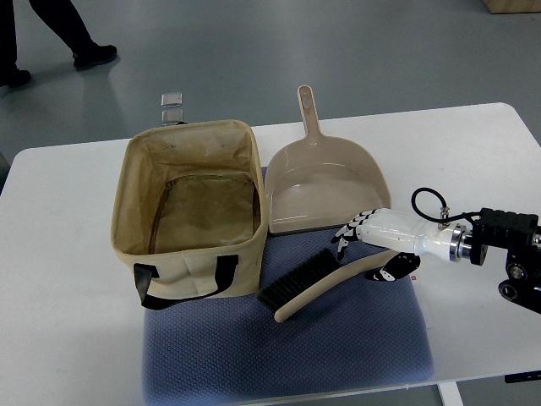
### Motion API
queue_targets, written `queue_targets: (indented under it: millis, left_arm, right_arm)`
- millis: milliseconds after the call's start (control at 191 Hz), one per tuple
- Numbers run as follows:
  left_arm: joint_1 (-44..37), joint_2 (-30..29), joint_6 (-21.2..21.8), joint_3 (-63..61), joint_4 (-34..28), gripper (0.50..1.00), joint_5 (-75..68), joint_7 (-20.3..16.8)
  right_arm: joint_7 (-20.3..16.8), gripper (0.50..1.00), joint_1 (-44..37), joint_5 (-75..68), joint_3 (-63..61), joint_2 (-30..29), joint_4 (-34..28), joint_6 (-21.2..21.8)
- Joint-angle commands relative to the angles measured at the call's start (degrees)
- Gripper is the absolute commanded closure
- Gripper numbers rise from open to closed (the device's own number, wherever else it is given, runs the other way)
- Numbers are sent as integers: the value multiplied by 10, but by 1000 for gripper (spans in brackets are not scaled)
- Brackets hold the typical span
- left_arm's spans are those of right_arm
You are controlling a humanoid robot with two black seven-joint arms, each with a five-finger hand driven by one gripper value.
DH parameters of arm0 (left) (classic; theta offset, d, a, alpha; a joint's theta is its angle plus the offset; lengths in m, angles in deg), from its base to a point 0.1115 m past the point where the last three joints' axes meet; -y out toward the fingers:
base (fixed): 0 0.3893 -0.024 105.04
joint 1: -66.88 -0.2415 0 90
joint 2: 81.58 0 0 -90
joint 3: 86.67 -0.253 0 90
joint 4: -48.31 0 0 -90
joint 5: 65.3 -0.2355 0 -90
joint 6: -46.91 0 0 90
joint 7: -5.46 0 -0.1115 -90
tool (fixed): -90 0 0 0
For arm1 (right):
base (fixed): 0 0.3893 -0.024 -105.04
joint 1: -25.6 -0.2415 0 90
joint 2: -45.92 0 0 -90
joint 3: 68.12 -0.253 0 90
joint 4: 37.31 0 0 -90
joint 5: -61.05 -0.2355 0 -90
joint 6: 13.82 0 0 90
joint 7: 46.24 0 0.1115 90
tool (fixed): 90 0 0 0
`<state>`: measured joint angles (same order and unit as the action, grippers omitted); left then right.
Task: Put pink broom in yellow bag with right hand
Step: 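Close the right hand around the brush handle and lift it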
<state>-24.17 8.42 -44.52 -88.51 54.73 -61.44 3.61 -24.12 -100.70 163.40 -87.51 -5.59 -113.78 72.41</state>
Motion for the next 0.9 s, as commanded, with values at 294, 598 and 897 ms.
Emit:
queue_targets:
  millis: [294,598,897]
  left_arm:
    - [0,0,-1,0,0,500,0,0]
    - [0,0,0,0,0,500,0,0]
    - [0,0,-1,0,-1,500,0,0]
  right_arm:
    - [-8,773,5,33,6,0,1,-2]
    - [-21,1000,4,37,13,5,3,-36]
    - [-20,1000,7,33,8,29,4,-95]
